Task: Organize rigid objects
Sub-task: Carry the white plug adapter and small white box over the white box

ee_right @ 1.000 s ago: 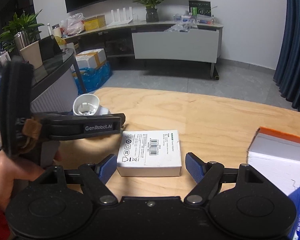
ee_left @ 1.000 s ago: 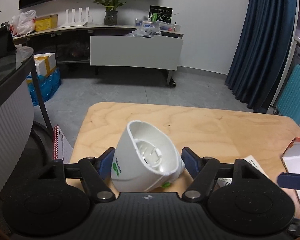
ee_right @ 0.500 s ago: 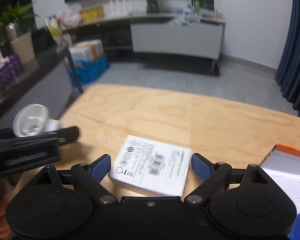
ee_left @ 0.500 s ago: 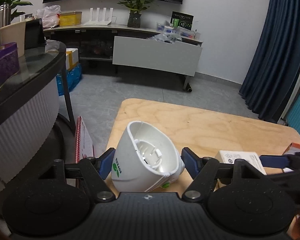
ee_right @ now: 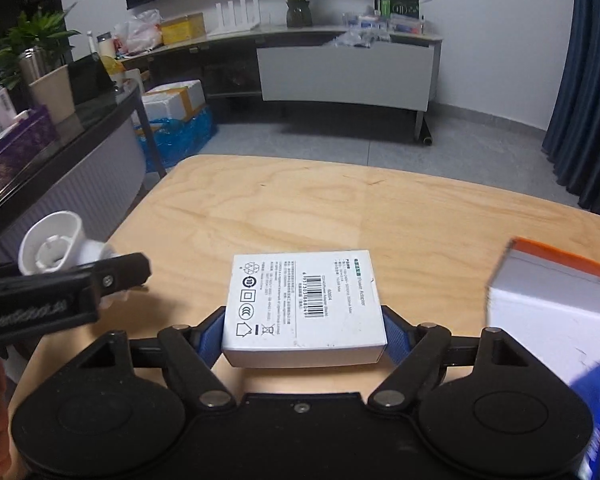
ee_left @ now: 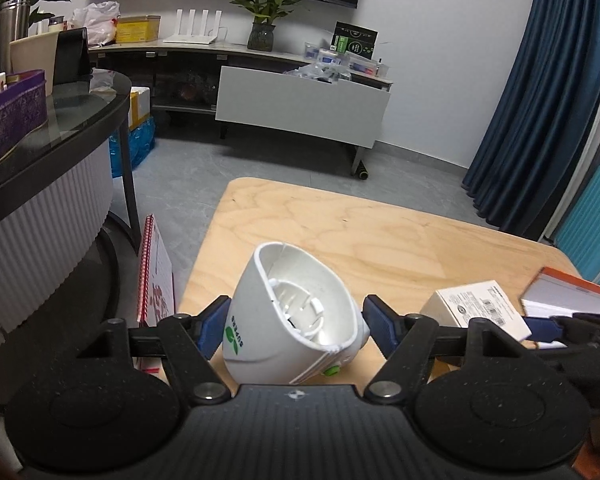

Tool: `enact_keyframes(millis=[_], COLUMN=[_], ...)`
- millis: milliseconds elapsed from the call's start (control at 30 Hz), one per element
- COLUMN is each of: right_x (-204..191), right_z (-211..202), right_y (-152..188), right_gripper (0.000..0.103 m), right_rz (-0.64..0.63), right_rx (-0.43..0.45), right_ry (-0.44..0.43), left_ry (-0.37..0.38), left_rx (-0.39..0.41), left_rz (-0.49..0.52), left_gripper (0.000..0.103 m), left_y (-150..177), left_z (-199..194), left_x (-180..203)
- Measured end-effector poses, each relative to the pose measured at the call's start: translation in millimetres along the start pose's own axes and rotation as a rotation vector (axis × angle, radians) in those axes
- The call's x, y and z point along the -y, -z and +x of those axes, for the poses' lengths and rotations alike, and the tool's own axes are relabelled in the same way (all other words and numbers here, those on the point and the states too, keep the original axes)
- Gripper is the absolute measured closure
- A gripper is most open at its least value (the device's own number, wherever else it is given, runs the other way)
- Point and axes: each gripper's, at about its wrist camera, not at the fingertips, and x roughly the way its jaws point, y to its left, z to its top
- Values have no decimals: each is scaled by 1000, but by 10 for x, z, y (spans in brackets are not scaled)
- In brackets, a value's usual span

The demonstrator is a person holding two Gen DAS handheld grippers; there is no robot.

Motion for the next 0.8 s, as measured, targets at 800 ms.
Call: enact_keyframes(millis=[800], right_x=[24], right_z=[-1436], right_y=[673], right_gripper=[11], right_rz=[14], right_rx=[107], right_ry=[42], left_ry=[-32], left_rx=[-4], left_rz=[-9], left_gripper=[30], left_y=[496], left_z=[-1094], left_x=[434])
